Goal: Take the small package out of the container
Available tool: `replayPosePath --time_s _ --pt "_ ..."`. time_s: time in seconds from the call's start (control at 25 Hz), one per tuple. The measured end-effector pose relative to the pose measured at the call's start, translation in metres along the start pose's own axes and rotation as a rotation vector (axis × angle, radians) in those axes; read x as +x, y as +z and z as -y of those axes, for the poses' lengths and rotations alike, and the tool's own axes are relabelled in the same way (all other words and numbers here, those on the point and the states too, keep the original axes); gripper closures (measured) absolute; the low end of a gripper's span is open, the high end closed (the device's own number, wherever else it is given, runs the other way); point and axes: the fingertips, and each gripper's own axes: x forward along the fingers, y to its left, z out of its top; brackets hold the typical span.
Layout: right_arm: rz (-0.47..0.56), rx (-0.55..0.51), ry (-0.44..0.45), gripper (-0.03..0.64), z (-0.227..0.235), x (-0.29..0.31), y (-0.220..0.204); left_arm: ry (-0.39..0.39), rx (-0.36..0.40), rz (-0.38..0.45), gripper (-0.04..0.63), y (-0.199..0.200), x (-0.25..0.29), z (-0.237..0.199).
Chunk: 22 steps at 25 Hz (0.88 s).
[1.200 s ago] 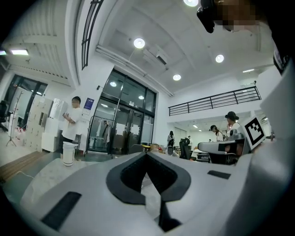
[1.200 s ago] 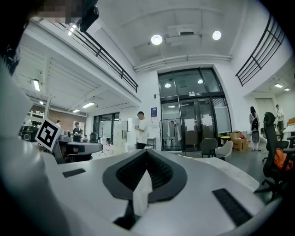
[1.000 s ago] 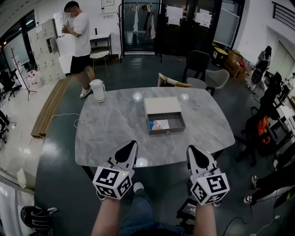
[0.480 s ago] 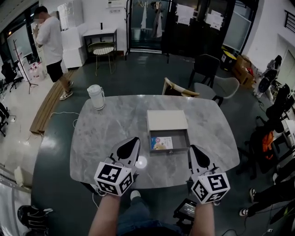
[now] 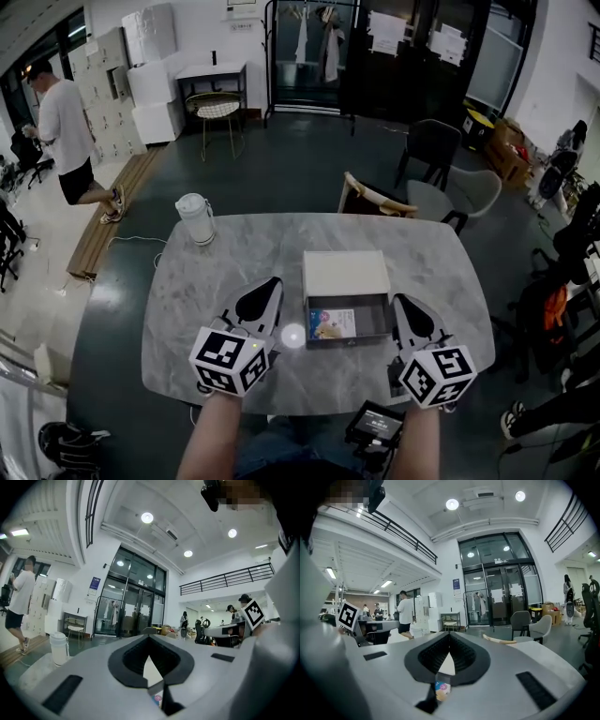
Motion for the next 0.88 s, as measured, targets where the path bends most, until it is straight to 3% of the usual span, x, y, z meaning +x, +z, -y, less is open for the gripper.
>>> replayPosePath --time_s 0.32,0.88 --pt "-0.093 0.012 0.091 0.592 0.024 0.039 -0.017 0.105 -0.044 -0.017 0.588 -0.012 0.021 -0.022" --pt "-0.29 0.095 0.185 0.592 0.031 0.083 -0.075 0.215 -0.12 -0.171 0.588 -0.066 0.025 -0.054"
